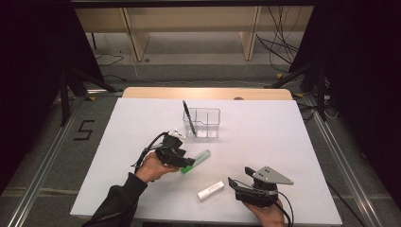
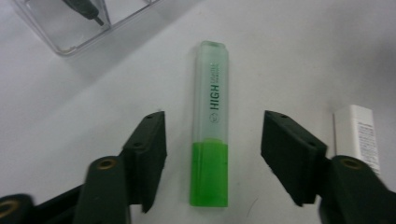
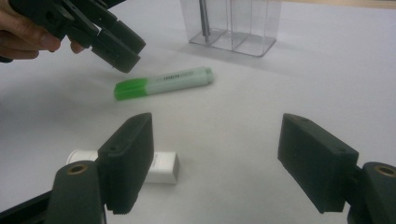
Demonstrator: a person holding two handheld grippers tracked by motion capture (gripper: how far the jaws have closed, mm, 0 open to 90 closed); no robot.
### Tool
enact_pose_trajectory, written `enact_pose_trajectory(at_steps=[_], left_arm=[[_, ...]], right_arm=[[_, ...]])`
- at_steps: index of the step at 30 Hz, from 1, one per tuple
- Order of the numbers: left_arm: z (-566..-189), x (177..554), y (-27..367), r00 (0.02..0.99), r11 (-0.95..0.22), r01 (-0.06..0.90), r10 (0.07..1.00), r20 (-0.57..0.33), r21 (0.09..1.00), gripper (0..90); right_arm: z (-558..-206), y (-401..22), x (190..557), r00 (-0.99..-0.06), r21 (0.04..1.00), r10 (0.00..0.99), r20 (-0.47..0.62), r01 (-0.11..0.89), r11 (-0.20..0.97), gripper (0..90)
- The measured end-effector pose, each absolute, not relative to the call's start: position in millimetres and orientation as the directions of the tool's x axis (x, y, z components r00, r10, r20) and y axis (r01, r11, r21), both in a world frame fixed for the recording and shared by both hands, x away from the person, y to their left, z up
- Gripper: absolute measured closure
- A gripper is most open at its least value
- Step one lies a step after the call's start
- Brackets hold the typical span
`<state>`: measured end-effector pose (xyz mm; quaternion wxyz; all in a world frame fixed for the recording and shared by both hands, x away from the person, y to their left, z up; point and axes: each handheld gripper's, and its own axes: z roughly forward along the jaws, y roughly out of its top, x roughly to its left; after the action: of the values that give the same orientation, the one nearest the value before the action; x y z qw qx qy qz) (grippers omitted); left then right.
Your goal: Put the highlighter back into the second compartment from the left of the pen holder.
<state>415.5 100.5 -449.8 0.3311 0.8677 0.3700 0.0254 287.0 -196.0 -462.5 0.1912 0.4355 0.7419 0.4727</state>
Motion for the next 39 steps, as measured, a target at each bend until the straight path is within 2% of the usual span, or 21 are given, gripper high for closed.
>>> enact_pose_trajectory(at_steps=[5, 12, 25, 39], left_arm=[[-455, 415, 95, 0.717, -0.520, 0.634, 0.673, -0.182, 0.572, 27.1], [-466, 413, 85, 0.729, -0.564, 0.623, 0.669, -0.142, 0.542, 26.9], [-473, 410, 80, 0.750, -0.610, 0.588, 0.657, -0.075, 0.531, 48.9], [-472, 405, 78, 0.775, -0.652, 0.549, 0.632, -0.024, 0.523, 63.2]], right_arm=[[-463, -195, 287, -0.549, 0.867, 0.826, 0.130, 0.467, 0.174, 27.6], [-463, -195, 287, -0.550, 0.866, 0.825, 0.128, 0.467, 0.177, 27.6], [-464, -194, 287, -0.551, 0.865, 0.824, 0.128, 0.468, 0.178, 27.6], [-464, -193, 287, -0.555, 0.864, 0.822, 0.125, 0.468, 0.184, 27.7]])
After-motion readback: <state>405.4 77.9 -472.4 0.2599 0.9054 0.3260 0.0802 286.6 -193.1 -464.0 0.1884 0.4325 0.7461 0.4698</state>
